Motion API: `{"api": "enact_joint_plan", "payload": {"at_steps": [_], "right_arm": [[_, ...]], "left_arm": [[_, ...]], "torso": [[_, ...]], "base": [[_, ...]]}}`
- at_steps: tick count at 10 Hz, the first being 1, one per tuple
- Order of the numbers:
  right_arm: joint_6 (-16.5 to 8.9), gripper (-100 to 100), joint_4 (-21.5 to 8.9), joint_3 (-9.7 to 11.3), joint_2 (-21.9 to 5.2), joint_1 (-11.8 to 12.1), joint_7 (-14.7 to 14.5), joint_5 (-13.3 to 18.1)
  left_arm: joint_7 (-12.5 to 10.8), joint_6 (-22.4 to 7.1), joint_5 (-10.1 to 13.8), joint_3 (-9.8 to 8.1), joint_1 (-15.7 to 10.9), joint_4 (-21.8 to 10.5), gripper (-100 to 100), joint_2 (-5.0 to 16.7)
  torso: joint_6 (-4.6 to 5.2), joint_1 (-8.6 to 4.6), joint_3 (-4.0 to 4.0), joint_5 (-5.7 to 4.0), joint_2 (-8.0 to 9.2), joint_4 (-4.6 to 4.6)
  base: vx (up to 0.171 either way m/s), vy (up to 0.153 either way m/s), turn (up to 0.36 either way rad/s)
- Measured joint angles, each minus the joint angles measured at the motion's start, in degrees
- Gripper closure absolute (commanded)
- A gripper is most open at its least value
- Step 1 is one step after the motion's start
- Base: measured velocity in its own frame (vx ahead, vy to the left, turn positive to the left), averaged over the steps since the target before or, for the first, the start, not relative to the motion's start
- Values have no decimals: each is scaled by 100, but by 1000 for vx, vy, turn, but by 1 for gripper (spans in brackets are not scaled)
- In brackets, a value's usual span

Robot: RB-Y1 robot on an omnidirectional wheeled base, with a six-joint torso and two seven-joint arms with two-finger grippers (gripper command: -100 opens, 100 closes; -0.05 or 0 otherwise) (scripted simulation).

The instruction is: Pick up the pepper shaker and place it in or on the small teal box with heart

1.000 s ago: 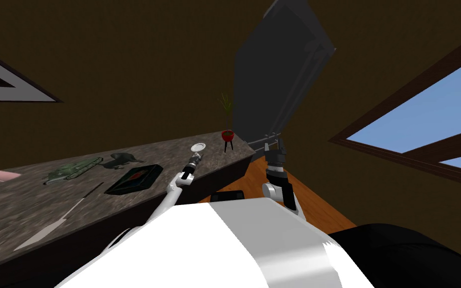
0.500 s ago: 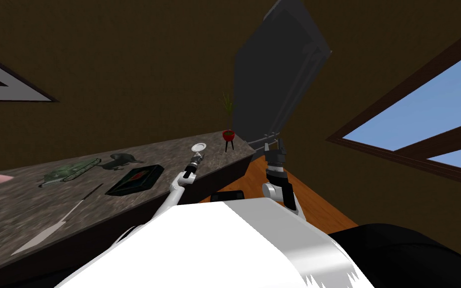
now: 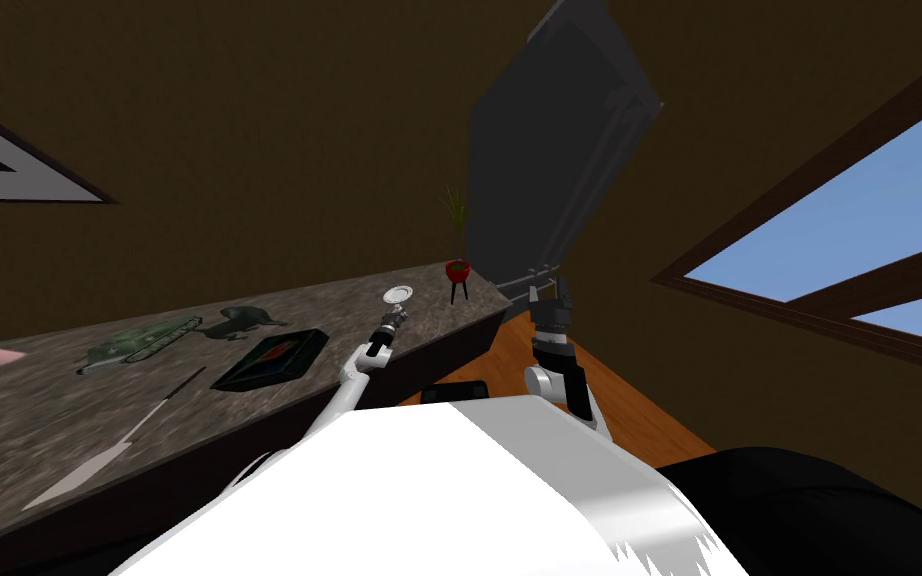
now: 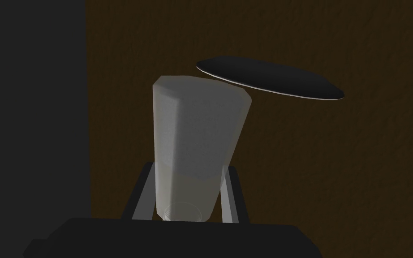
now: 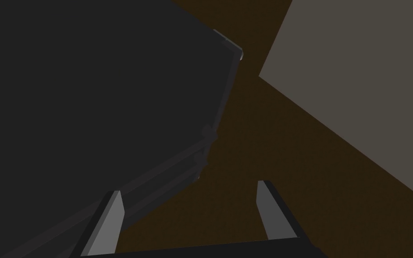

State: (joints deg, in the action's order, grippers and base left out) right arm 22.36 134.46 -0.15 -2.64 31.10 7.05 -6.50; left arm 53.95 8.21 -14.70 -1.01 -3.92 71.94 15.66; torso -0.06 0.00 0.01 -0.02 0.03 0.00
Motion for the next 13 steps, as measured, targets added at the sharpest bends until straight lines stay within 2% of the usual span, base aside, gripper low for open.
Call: {"api": "enact_joint_plan", "payload": {"at_steps": [1, 4, 13], "right_arm": [[0, 0, 0, 0, 0, 0, 0, 0], [0, 0, 0, 0, 0, 0, 0, 0], [0, 0, 0, 0, 0, 0, 0, 0]], "left_arm": [[0, 0, 0, 0, 0, 0, 100, 0], [-341, 134, -288, -33, 26, -57, 100, 124], [-1686, 655, -1315, -155, 206, -171, 100, 544]], "torso": [[0, 0, 0, 0, 0, 0], [-2, -20, -2, -5, -4, 0], [-1, -17, -4, 2, 0, -8]], "base": [[8, -35, 54], [15, -57, 51], [13, -53, 45]]}}
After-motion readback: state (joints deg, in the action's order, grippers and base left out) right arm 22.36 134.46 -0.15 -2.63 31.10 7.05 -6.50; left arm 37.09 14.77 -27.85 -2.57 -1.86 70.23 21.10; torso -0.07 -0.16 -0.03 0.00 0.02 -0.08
